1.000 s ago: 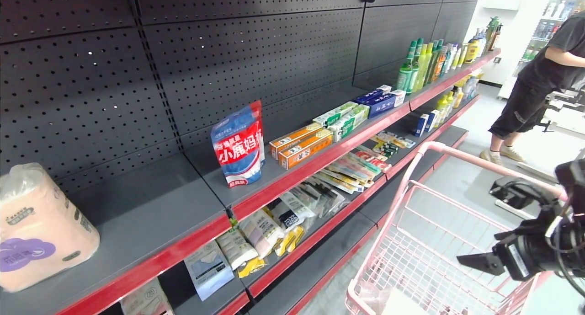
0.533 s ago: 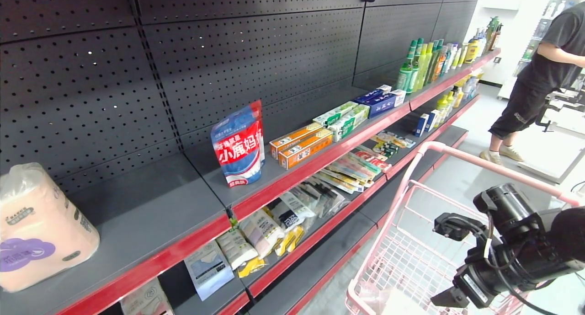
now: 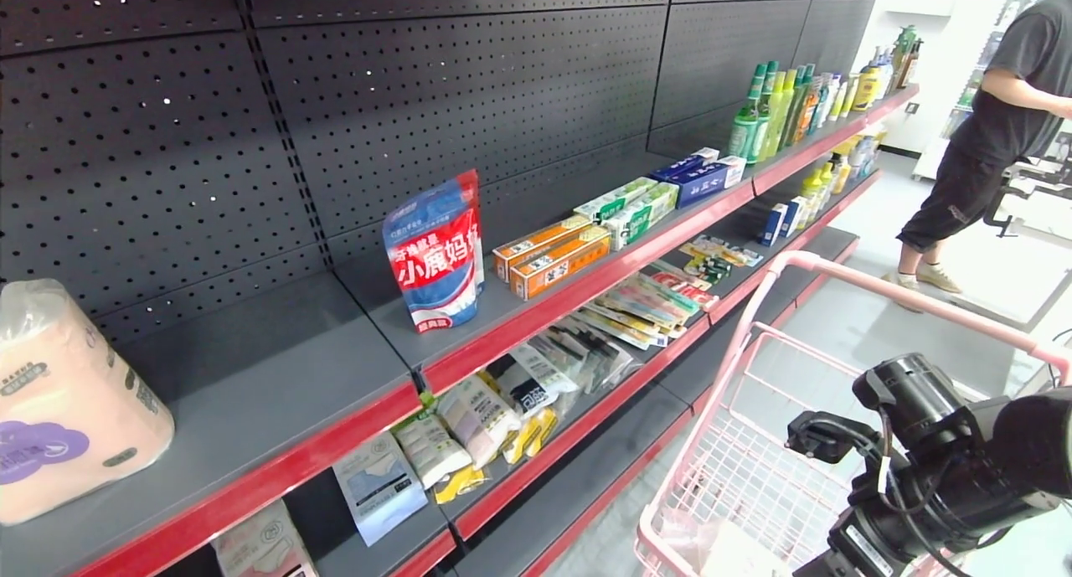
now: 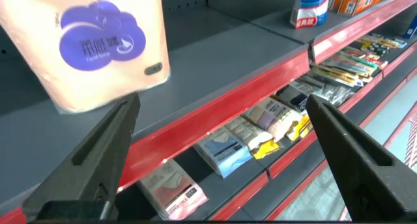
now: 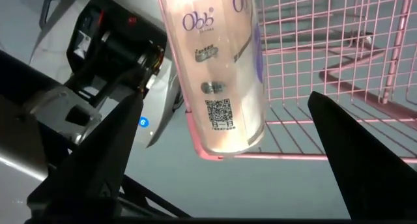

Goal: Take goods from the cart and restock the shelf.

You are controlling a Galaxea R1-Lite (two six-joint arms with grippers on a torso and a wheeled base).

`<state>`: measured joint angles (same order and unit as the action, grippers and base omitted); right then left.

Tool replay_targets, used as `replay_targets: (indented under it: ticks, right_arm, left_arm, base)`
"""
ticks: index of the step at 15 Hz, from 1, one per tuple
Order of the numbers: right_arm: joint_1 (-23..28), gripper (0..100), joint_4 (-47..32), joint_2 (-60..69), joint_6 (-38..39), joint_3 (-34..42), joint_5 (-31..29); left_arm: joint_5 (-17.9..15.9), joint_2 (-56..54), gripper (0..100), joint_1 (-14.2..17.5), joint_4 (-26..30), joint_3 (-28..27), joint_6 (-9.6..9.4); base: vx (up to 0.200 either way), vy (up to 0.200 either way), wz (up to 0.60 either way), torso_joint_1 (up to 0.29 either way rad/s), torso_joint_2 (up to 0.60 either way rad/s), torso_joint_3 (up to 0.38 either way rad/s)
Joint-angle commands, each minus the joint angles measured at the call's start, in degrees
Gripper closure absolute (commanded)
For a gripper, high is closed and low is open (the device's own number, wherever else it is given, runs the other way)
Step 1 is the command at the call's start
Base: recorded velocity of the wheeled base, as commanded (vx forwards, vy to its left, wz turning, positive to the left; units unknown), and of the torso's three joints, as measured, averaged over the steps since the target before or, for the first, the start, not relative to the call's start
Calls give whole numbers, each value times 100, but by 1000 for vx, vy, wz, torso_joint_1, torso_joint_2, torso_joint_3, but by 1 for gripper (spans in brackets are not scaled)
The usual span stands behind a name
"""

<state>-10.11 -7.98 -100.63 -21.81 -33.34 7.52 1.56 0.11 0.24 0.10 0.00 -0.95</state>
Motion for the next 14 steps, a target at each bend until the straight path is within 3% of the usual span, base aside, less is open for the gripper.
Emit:
replay_targets:
  ticks: [1, 6, 14]
  right_arm:
    - [-9, 0, -1, 17, -8, -23, 4]
    - [-308, 0, -10, 158, -16, -6, -14]
    - [-308, 0, -1, 123, -43, -181, -49]
  left_arm:
    - [2, -2, 0, 2, -10, 0, -2]
    - [2, -2, 0, 2, -1, 0, -2]
    - [2, -2, 0, 2, -1, 0, -2]
  base:
    - [0, 0, 0, -154, 330, 188]
    - [0, 0, 0, -159, 348, 191]
    - [0, 0, 0, -142, 334, 185]
